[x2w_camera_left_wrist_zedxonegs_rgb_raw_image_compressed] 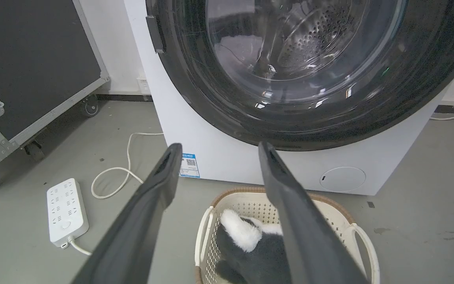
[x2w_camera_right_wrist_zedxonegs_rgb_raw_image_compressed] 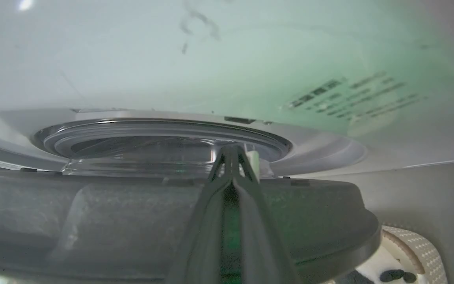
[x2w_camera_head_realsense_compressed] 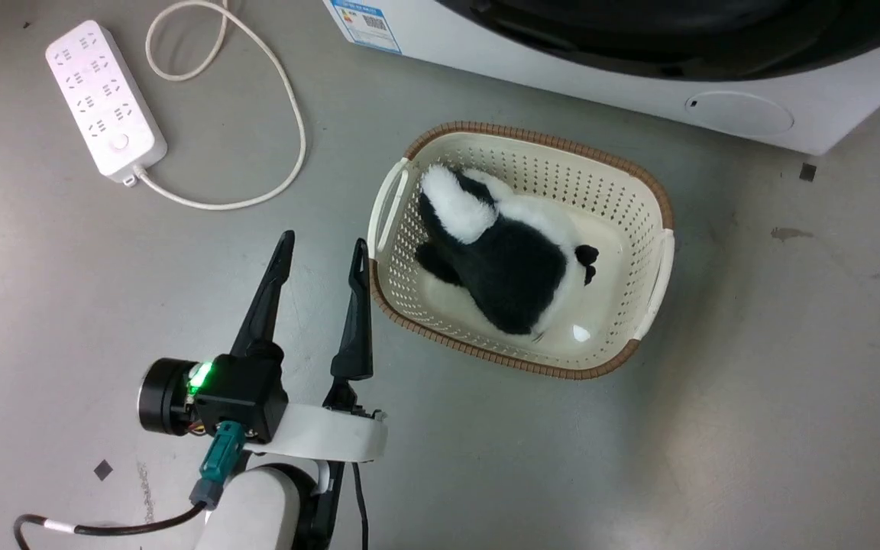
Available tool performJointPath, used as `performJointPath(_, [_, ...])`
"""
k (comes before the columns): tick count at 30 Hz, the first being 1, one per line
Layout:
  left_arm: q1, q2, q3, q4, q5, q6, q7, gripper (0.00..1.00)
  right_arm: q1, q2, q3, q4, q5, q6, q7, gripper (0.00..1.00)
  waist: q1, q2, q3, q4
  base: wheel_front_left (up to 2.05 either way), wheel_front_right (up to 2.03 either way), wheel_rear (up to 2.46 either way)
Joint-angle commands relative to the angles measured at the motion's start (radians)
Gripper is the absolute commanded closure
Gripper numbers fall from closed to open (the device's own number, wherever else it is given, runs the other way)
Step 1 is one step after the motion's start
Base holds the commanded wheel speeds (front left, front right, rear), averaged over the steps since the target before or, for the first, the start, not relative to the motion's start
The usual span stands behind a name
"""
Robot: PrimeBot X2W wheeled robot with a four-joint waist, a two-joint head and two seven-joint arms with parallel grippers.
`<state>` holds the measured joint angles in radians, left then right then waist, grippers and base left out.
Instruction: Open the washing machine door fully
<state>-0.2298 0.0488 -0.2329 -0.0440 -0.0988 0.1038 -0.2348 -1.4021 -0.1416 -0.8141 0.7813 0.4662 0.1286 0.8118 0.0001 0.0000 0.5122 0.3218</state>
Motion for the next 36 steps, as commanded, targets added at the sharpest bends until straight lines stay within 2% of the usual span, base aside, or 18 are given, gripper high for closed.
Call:
performJointPath(1, [-0.012, 0.001, -0.002, 0.002, -0.001, 0.006, -0.012, 0.0, -0.007, 0.03, -0.016, 0.021, 0.016, 0.002, 0.031, 1.0, -0.0001, 0.0, -0.019, -0.001, 0.0, 0.0, 0.0])
performJointPath(10, [0.025, 0.001, 0.002, 0.021, 0.013, -0.005, -0.027, 0.0, 0.156, 0.079, -0.078, -0.029, 0.106, 0.002, 0.151, 1.0, -0.0001, 0.0, -0.142, -0.015, 0.0, 0.0, 0.0])
performJointPath(16, [0.066, 0.001, 0.018, 0.033, 0.025, -0.021, -0.027, 0.0, 0.318, 0.091, -0.02, -0.07, 0.219, 0.002, 0.203, 1.0, -0.0001, 0.0, -0.228, -0.026, 0.0, 0.0, 0.0])
performJointPath(22, [0.106, 0.003, 0.035, 0.038, 0.037, -0.036, -0.027, 0.0, 0.461, 0.091, 0.147, -0.033, 0.379, 0.002, 0.18, 1.0, -0.0001, 0.0, -0.292, -0.036, 0.0, 0.0, 0.0])
performJointPath(30, [0.139, 0.002, 0.043, 0.044, 0.043, -0.052, -0.027, 0.0, 0.62, 0.091, 0.432, -0.023, 0.636, 0.002, 0.131, 1.0, -0.0001, 0.0, -0.346, -0.025, 0.0, 0.0, 0.0])
performJointPath(31, [0.139, 0.002, 0.043, 0.044, 0.043, -0.052, -0.027, 0.0, 0.62, 0.091, 0.432, -0.023, 0.636, 0.002, 0.131, 1.0, -0.0001, 0.0, -0.346, -0.025, 0.0, 0.0, 0.0])
performJointPath(32, [0.152, 0.002, 0.044, 0.046, 0.044, -0.054, -0.027, 0.0, 0.665, 0.091, 0.515, -0.033, 0.707, 0.002, 0.116, 1.0, -0.0001, 0.0, -0.36, -0.021, 0.0, 0.0, 0.0])
performJointPath(33, [0.152, 0.002, 0.044, 0.046, 0.044, -0.054, -0.027, 0.0, 0.665, 0.091, 0.515, -0.033, 0.707, 0.002, 0.116, 1.0, -0.0001, 0.0, -0.36, -0.021, 0.0, 0.0, 0.0])
performJointPath(34, [0.159, 0.002, 0.044, 0.047, 0.045, -0.055, -0.027, 0.0, 0.687, 0.091, 0.556, -0.041, 0.743, 0.002, 0.105, 1.0, -0.0001, 0.0, -0.367, -0.02, 0.0, 0.0, 0.0])
performJointPath(35, [0.174, 0.002, 0.044, 0.049, 0.047, -0.057, -0.027, 0.0, 0.731, 0.091, 0.639, -0.056, 0.828, 0.002, 0.081, 1.0, -0.0001, 0.0, -0.379, -0.018, 0.0, 0.0, 0.0])
performJointPath(36, [0.174, 0.002, 0.044, 0.049, 0.047, -0.057, -0.027, 0.0, 0.731, 0.091, 0.639, -0.056, 0.828, 0.002, 0.081, 1.0, -0.0001, 0.0, -0.379, -0.018, 0.0, 0.0, 0.0])
